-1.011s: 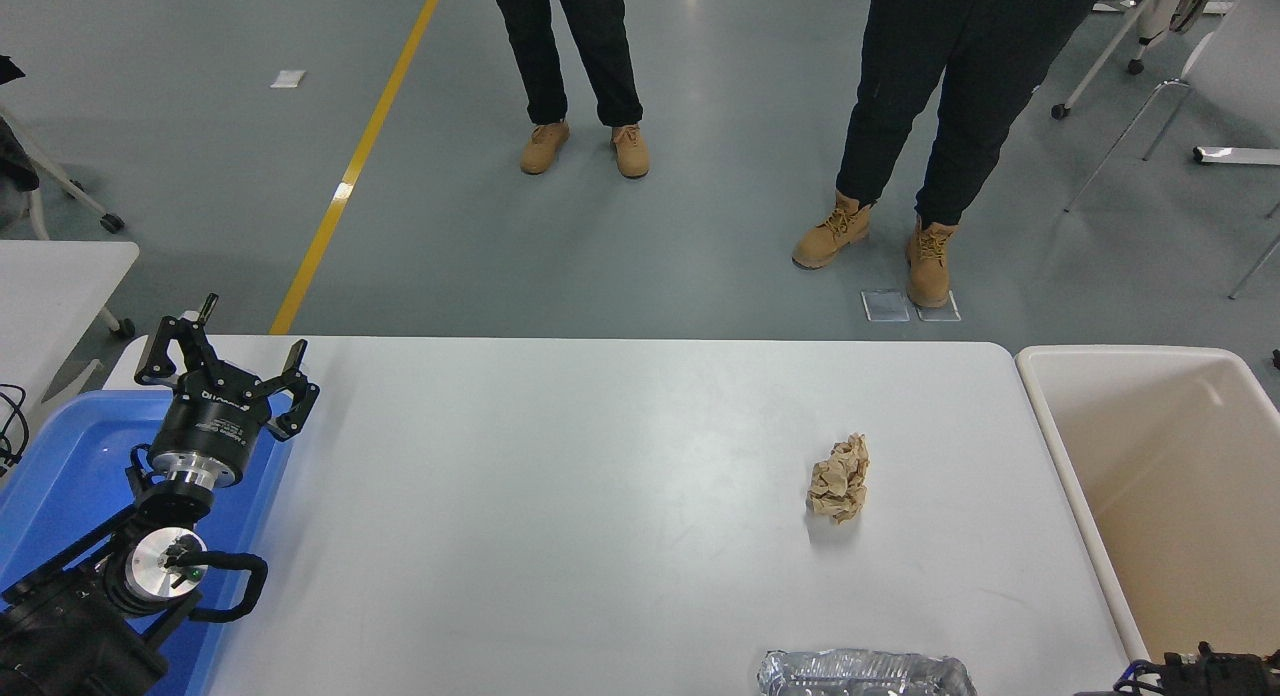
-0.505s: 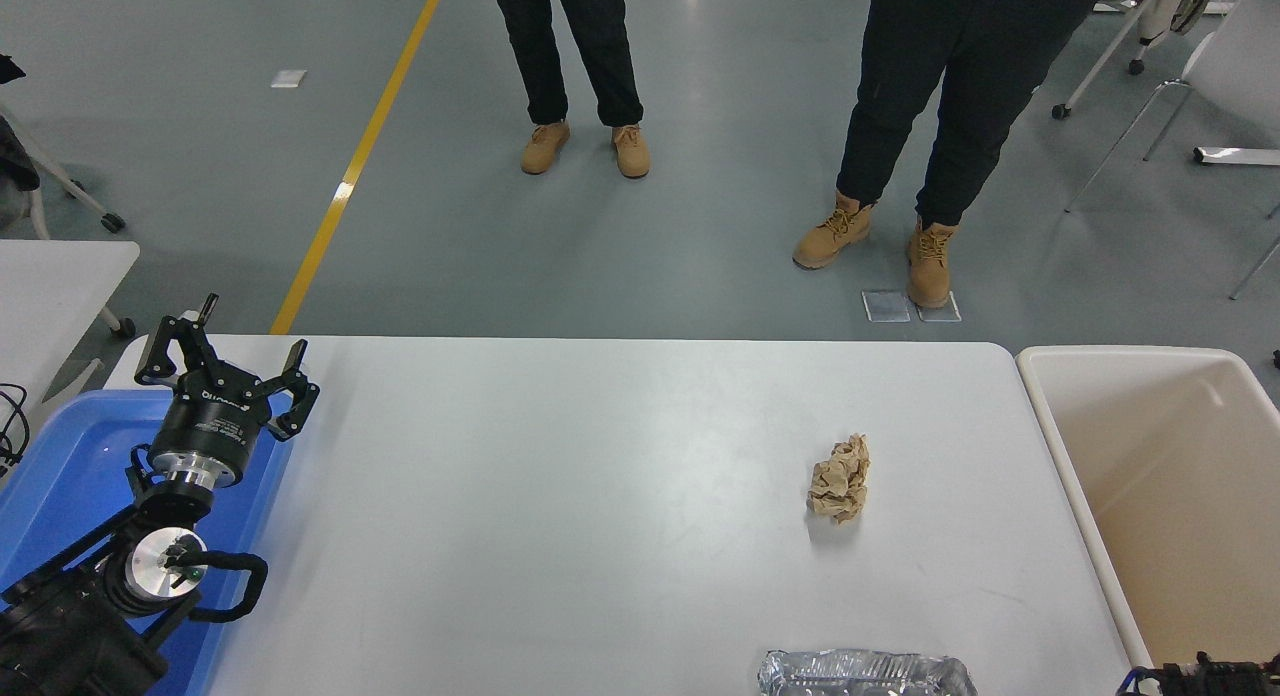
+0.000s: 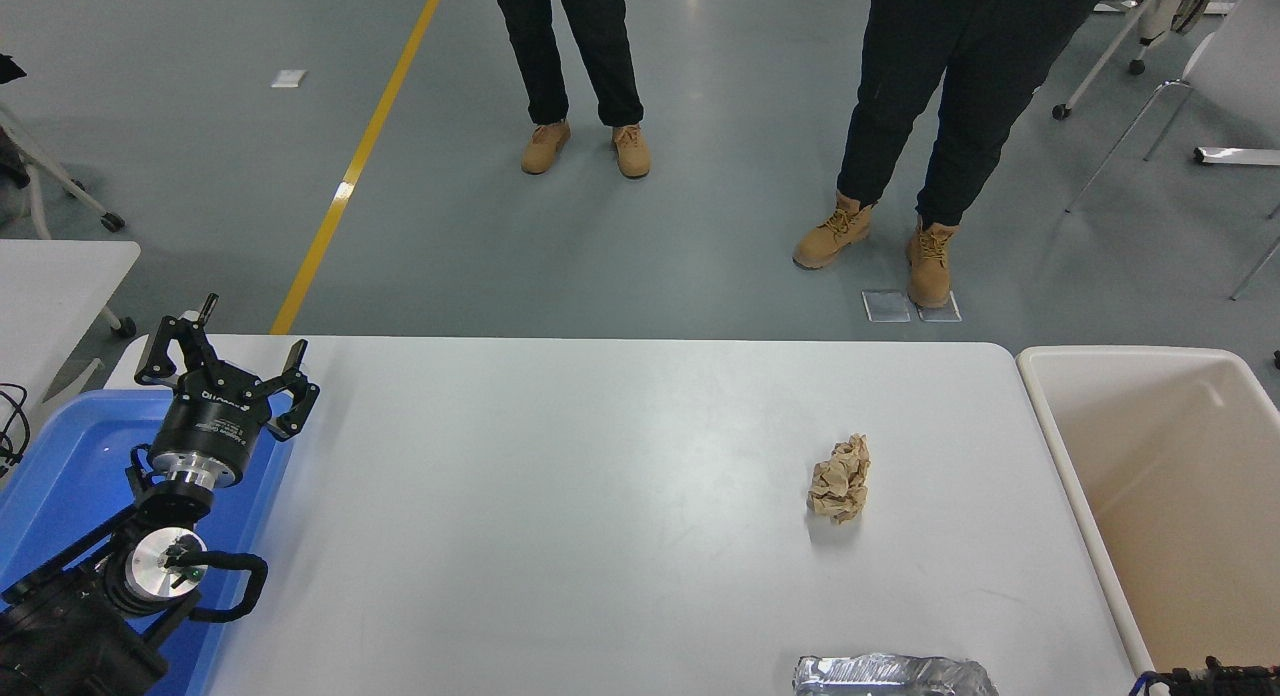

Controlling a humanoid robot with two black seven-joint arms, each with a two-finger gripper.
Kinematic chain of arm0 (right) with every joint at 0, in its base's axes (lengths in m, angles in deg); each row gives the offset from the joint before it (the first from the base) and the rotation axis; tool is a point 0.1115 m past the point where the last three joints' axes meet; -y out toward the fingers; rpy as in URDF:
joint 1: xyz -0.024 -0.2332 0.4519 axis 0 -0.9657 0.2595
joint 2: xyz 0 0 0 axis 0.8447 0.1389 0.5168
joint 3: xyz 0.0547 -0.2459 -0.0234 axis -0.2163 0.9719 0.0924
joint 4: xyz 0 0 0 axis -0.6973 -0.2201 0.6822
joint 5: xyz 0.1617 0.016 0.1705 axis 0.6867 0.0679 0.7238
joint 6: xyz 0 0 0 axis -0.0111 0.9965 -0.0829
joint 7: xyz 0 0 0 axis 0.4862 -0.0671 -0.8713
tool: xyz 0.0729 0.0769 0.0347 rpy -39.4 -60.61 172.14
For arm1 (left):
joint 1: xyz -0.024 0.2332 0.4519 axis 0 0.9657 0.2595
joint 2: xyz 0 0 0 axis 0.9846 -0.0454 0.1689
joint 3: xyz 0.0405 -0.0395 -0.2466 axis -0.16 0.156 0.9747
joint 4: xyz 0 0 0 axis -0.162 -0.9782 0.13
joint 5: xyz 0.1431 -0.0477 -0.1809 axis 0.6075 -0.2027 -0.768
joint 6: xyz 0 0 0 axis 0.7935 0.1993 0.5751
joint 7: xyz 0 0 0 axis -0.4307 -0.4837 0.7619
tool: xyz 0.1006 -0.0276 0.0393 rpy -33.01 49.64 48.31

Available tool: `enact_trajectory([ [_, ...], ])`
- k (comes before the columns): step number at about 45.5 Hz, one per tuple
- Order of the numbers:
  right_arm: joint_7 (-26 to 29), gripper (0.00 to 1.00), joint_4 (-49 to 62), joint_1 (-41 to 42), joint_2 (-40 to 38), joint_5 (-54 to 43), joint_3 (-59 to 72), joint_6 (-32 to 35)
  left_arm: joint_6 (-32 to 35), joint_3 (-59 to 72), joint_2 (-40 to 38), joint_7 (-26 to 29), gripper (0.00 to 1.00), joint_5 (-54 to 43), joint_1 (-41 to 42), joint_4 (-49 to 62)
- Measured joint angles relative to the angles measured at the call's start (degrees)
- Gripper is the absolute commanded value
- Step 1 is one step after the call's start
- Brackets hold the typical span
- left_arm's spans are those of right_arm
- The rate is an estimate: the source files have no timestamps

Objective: Clean the table surface

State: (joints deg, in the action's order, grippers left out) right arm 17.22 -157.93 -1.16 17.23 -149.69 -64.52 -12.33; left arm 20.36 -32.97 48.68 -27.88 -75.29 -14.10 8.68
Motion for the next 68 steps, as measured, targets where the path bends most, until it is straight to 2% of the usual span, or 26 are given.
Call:
enact_trajectory([
  [15, -1.0, 0.0, -0.7, 1.6, -2.8, 0.3, -0.7, 0.2, 0.0, 0.0, 0.0, 0.0, 0.99, 0.0, 0.0, 0.0],
  [38, -2.1, 0.0, -7.1, 8.2, -11.7, 0.7, -0.8, 2.6, 0.0, 0.0, 0.0, 0.0, 0.99, 0.0, 0.0, 0.0],
  [68, -2.9, 0.0, -14.8, 24.7, -26.3, 2.4, -0.9, 15.6, 0.0, 0.0, 0.0, 0.0, 0.99, 0.0, 0.0, 0.0],
])
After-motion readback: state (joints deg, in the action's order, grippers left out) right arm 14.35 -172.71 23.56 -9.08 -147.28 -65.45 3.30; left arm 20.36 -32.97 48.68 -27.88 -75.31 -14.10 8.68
